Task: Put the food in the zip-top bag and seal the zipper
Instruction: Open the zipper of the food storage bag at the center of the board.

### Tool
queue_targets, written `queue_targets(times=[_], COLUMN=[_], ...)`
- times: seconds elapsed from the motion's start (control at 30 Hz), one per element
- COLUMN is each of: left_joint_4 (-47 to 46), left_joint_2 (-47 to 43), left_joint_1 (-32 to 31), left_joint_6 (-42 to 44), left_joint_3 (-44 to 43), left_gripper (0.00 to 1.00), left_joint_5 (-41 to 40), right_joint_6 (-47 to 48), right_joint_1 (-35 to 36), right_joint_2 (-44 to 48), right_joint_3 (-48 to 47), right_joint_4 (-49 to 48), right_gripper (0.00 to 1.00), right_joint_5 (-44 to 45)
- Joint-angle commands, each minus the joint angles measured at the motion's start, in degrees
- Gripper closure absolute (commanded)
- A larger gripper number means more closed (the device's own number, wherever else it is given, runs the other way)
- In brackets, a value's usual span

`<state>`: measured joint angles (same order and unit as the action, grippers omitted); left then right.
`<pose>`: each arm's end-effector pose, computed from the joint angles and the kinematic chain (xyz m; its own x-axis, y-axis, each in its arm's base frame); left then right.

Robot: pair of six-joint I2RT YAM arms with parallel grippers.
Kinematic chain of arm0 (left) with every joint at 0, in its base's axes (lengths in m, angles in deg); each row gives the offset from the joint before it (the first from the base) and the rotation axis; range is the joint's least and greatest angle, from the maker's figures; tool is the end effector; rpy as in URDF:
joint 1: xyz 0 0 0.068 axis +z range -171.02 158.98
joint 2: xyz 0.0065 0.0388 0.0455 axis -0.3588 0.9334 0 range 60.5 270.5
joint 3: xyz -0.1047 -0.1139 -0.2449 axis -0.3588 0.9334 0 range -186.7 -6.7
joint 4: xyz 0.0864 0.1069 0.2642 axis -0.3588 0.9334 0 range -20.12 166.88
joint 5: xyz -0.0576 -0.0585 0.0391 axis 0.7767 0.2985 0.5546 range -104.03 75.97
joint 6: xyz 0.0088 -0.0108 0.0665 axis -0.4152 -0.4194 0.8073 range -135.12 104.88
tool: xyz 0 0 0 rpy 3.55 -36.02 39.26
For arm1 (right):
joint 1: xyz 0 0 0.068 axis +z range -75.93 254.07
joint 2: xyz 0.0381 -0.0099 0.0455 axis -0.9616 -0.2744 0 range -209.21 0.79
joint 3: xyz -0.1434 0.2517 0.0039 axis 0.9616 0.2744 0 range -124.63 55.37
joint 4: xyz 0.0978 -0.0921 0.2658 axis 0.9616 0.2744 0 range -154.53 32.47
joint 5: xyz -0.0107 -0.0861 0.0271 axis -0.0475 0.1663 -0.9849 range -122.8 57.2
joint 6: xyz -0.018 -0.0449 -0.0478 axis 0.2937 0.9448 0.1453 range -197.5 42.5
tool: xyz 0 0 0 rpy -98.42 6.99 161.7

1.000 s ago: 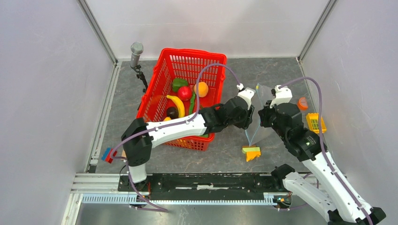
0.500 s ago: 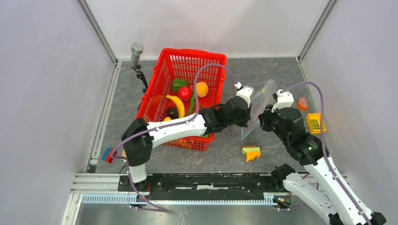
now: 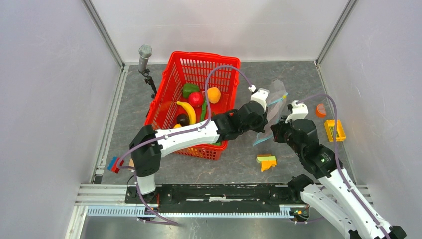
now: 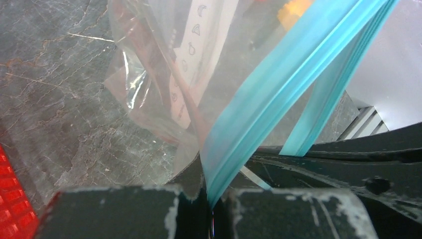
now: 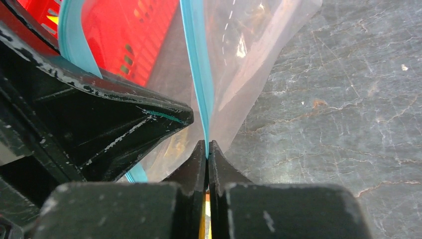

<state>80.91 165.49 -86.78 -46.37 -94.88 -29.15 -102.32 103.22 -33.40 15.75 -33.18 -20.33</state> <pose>0.2156 -0.4442 0.3016 -0.5714 0.0492 -0.8192 0.5720 0.7396 -0.3546 0.1615 0.0765 0.3026 -0.4750 0.2044 -0.8559 -0.1175 0.9492 0.2918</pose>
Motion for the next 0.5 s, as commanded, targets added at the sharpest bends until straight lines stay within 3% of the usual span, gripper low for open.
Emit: queue_targets(times=[0.0,0.13,0.23,0.47], left_joint_4=[2.55,5.22,5.94,8.87], left_joint_2=[0.21,-0.51,-1.06,2.43], left_joint_1=[-0.09,1.5,2.41,2.95], left_joint_6=[-0.1,0.86,1.57,2.6], left_joint_3=[-2.47,-1.47,-1.1,-5.87], left_gripper=[0.98,0.98,0.98,0.93], left_joint_5=[-5.82,-8.53,-9.49,-1.61], right_joint_6=[0.26,3.42,4.57,9.14], right_joint_1=[0.03,0.03,-0.01,0.03], right_joint_2=[1.76,1.9,2.17,-1.53], right_joint_3=[-3.45,-10.6,-13.98,-16.93], right_joint_4=[2.39,14.56,21.13,22.31], right_gripper=[1.0,1.0,1.0,1.0], right_joint_5=[7.17,17.7,20.68,8.91])
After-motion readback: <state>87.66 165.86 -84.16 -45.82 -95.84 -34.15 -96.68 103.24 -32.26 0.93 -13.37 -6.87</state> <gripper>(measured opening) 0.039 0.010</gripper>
